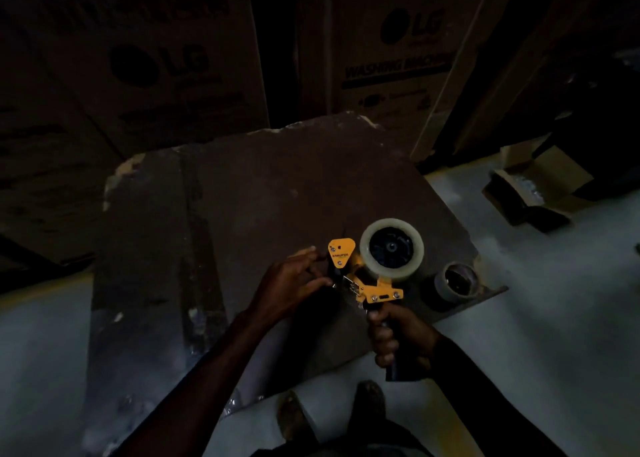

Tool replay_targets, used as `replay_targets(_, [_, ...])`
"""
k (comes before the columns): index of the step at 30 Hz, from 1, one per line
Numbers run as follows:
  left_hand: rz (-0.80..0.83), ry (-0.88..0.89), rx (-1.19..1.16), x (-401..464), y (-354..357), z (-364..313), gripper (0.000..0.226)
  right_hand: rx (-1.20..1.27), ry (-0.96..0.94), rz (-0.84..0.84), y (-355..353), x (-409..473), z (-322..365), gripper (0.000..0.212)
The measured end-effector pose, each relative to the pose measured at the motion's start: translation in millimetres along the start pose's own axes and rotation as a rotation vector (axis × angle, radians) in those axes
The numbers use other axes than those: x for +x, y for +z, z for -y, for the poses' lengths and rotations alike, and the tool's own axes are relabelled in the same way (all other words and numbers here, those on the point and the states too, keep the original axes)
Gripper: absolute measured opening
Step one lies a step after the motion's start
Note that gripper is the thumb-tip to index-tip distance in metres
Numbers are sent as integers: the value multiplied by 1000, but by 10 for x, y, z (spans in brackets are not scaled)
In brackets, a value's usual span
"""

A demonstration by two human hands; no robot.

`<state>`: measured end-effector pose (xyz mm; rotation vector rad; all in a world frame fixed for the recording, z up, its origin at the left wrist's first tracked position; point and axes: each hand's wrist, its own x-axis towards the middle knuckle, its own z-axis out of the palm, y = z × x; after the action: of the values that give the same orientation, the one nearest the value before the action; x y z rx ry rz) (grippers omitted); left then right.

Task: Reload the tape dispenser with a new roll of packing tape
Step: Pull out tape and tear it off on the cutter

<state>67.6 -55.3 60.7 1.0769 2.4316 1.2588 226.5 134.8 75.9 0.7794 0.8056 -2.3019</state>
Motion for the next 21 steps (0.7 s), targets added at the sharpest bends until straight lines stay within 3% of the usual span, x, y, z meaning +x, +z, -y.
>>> replay_targets(3, [-16, 15, -45, 68, -152, 57, 13, -15, 23, 125, 23, 96, 149, 29])
replay_targets(11, [-87, 59, -16, 275, -503, -34, 24, -112, 108, 188, 70, 142, 641, 31])
replay_targets(17, [-79, 100, -75, 494, -709, -342, 23, -164, 200, 310, -10, 58, 1130, 24])
replay_targets(21, [10, 14, -88, 651, -850, -490, 17, -190, 267, 362, -73, 6, 1434, 19])
